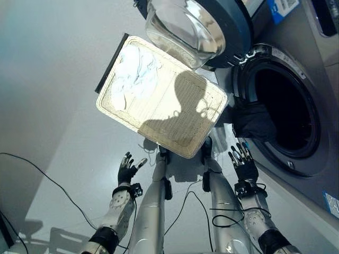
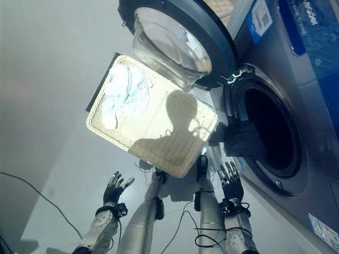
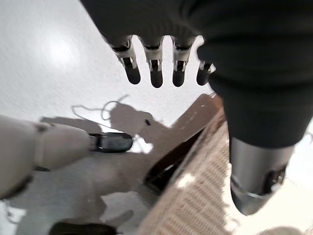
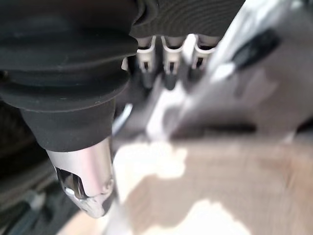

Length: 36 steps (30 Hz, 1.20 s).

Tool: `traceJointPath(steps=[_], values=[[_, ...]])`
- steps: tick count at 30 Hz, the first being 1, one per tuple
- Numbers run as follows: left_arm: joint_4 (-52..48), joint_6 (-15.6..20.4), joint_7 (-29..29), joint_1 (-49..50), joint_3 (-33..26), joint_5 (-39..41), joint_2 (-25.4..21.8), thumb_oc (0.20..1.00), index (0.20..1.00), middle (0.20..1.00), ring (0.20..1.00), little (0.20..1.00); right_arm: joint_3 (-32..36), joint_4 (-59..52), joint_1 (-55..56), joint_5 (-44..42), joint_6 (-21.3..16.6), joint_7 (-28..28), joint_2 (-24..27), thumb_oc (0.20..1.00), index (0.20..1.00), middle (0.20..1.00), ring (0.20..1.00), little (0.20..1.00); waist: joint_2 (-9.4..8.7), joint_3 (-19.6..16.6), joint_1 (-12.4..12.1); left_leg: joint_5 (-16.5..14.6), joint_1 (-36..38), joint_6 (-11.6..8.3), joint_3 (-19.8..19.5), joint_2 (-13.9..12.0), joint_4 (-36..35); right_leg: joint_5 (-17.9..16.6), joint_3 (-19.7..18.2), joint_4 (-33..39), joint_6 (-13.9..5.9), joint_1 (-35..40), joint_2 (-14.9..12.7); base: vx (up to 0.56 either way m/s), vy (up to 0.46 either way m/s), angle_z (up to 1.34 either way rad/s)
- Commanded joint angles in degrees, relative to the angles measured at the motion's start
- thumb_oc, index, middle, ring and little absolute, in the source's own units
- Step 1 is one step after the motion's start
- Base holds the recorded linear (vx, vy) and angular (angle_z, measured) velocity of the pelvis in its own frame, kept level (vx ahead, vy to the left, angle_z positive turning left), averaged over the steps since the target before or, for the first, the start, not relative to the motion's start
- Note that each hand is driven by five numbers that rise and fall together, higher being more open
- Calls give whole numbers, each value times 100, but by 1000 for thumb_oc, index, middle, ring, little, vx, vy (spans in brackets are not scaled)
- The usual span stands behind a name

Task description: Put the clothes into the washing machine.

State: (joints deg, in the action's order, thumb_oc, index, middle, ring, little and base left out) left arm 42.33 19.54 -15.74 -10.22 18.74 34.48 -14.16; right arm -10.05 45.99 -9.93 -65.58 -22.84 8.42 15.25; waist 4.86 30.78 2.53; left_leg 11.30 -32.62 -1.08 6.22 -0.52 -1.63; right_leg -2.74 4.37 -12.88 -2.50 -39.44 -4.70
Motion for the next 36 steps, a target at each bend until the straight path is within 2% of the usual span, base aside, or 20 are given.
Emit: traceJointPath(steps=[1, 2, 4, 7, 8, 10, 12, 19, 22, 25, 26, 29, 31, 36], values=[[123, 275, 36, -112, -82, -167, -10, 1000, 1000, 1000, 1000, 1000, 159, 42, -119, -638, 368, 196, 32, 1000, 1000, 1000, 1000, 1000, 17, -99, -65, -570, -197, -24, 155, 477, 541, -357, 211, 533, -319, 164, 119, 1, 9, -5], [141, 280, 27, -146, -65, -161, -5, 1000, 1000, 1000, 1000, 1000, 210, 131, -176, -738, 408, 191, 34, 1000, 1000, 1000, 1000, 1000, 37, -99, -66, -580, -244, -23, 158, 487, 586, -343, 206, 490, -316, 118, 112, 13, -1, -4], [171, 315, -58, -319, 81, -166, 59, 1000, 1000, 1000, 1000, 1000, 530, 492, -567, -1168, 404, -110, 43, 1000, 1000, 1000, 1000, 1000, 242, -99, -91, -642, -577, -16, 174, 558, 926, -169, 225, 90, -284, -216, 79, 37, -28, -6], [61, 292, -137, -377, 193, -73, 66, 1000, 1000, 1000, 1000, 1000, 691, 590, -795, -1492, 408, -188, 51, 1000, 1000, 1000, 1000, 1000, 375, -99, -117, -706, -799, -18, 139, 590, 1168, -36, 202, -210, -240, -466, 76, 61, -84, -1], [-61, 307, -187, -389, 294, 64, 43, 1000, 1000, 1000, 1000, 1000, 794, 682, -998, -1806, 387, -240, 47, 1000, 1000, 1000, 1000, 1000, 480, -99, -156, -744, -1031, -34, 74, 600, 1359, 95, 183, -512, -197, -730, 94, 76, -133, 3], [-125, 306, -200, -389, 330, 106, 26, 1000, 1000, 1000, 1000, 1000, 843, 715, -1066, -1849, 382, -297, 45, 1000, 1000, 1000, 1000, 1000, 518, -99, -175, -747, -1123, -43, 58, 591, 1408, 138, 185, -615, -183, -835, 102, 72, -167, 19], [-420, 285, -234, -385, 449, 200, -46, 1000, 1000, 1000, 1000, 1000, 977, 849, -1410, -2089, 304, -412, 79, 1000, 1000, 1000, 1000, 1000, 650, -99, -284, -705, -1486, -80, -12, 523, 1522, 266, 183, -946, -127, -1272, 155, 93, -253, 28], [-795, 230, -302, -508, 726, 204, -182, 1000, 1000, 1000, 1000, 1000, 1206, 1261, -2087, -2236, 266, -686, 368, 1000, 1000, 1000, 1000, 1000, 773, -99, -462, -572, -2003, -127, -126, 375, 1556, 322, 219, -1272, -67, -1841, 178, 45, -161, 8], [-1167, 243, -354, -671, 943, 343, -271, 1000, 1000, 1000, 1000, 1000, 1304, 1507, -2717, -1930, 99, -935, 704, 1000, 1000, 1000, 1000, 1000, 892, -99, -583, -518, -2433, -149, -195, 301, 1676, 362, 234, -1561, -13, -2304, 135, 39, -142, 5], [-1281, 204, -383, -702, 966, 351, -299, 1000, 1000, 1000, 1000, 1000, 1321, 1513, -2823, -1974, 67, -944, 796, 1000, 1000, 1000, 1000, 1000, 913, -99, -605, -522, -2547, -150, -210, 288, 1737, 375, 233, -1637, -4, -2416, 110, 25, -65, 12], [-1527, 156, -421, -764, 1051, 451, -426, 1000, 1000, 1000, 1000, 1000, 1319, 1514, -2999, -1790, -123, -959, 947, 1000, 1000, 1000, 1000, 1000, 958, -99, -661, -532, -2806, -155, -285, 285, 1902, 410, 232, -1845, 9, -2668, 64, 37, -104, 11], [-1806, 51, -544, -820, 1089, 536, -549, 1000, 1000, 1000, 1000, 1000, 1300, 1430, -3244, -1696, -277, -1068, 1136, 1000, 1000, 1000, 1000, 1000, 982, -99, -714, -510, -3015, -169, -345, 265, 1951, 426, 241, -1953, 7, -2871, 28, 25, -79, 12], [-1863, 18, -561, -830, 1078, 553, -574, 1000, 1000, 1000, 1000, 1000, 1310, 1410, -3299, -1790, -369, -1034, 1177, 1000, 1000, 1000, 1000, 1000, 987, -99, -726, -508, -3059, -174, -359, 261, 1960, 427, 249, -1972, 6, -2916, 16, 9, -40, 3], [-2093, -14, -633, -819, 1071, 669, -716, 1000, 1000, 1000, 1000, 1000, 1421, 1231, -3551, -2262, -964, -927, 1341, 1000, 1000, 1000, 1000, 1000, 1025, -99, -797, -504, -3216, -178, -441, 254, 1983, 470, 282, -2078, 2, -3066, -23, 8, -38, 5]])
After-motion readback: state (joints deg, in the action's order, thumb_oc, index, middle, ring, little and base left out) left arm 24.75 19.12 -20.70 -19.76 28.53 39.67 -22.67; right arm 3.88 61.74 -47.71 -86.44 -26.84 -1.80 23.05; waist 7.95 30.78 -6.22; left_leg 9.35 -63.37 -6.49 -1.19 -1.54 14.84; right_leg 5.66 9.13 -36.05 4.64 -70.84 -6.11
